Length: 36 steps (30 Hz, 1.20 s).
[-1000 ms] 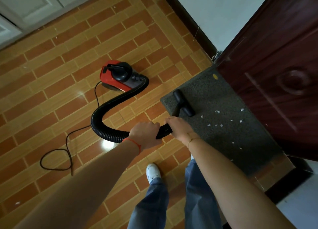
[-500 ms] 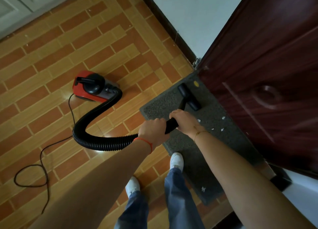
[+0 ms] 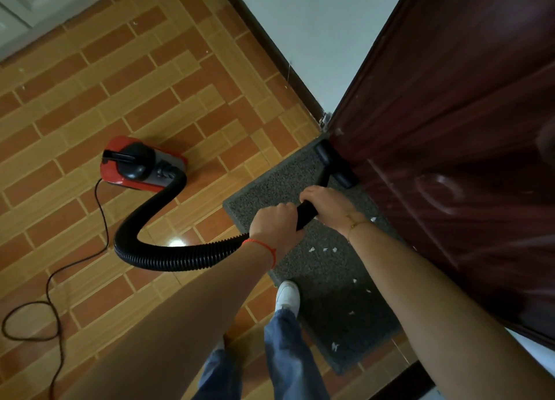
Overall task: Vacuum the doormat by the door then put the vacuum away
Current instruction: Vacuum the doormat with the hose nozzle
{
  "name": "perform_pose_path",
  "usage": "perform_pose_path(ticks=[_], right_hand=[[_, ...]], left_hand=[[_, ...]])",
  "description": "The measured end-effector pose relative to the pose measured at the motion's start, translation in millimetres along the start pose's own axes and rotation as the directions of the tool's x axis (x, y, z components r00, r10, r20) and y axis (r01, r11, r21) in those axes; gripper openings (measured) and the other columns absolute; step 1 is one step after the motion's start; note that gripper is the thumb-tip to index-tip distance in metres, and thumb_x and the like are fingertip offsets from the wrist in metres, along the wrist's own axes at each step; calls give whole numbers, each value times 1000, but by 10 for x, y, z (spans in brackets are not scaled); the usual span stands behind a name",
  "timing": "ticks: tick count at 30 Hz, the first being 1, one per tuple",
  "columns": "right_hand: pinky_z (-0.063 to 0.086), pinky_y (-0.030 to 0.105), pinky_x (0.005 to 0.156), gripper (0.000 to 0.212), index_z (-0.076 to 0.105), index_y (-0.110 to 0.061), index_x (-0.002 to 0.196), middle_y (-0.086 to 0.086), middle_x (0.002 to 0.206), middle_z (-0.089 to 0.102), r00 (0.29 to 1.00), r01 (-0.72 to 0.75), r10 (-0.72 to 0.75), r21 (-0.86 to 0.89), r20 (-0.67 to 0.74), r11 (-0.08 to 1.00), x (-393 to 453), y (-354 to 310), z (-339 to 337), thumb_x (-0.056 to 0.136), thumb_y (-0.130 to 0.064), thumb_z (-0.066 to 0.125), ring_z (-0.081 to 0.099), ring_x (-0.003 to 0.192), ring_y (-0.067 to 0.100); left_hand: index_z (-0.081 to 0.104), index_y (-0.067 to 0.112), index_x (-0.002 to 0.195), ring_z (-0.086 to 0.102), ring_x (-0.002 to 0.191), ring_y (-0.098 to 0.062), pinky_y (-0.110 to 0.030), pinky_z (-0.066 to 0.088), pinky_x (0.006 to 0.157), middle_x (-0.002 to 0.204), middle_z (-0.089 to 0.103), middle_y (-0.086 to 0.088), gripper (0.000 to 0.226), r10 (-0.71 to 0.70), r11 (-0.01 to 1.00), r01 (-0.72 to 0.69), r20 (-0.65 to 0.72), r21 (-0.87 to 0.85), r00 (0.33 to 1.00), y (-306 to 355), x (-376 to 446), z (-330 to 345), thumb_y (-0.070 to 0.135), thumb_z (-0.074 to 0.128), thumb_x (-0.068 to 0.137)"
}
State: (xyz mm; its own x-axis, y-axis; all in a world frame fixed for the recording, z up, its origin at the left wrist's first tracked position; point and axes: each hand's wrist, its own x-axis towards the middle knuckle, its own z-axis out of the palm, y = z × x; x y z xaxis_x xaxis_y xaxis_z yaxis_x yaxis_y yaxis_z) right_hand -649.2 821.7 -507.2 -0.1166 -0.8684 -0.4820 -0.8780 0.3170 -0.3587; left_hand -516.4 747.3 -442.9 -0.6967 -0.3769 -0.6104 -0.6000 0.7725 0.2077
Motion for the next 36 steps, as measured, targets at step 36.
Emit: perform_pose_path(ticks=[36], right_hand=[[41,33,64,8,58,-12,94,6,108,62,991,-98,92,61,95,993,-885,-2854,1518,93,-9,51,65,94,28]], left_hand=[[57,17,103,55,60,-20,-31,46,54,71,56,1,30,229,955,-261,211,140,950,-1766,-2362,1034,44,54,88]])
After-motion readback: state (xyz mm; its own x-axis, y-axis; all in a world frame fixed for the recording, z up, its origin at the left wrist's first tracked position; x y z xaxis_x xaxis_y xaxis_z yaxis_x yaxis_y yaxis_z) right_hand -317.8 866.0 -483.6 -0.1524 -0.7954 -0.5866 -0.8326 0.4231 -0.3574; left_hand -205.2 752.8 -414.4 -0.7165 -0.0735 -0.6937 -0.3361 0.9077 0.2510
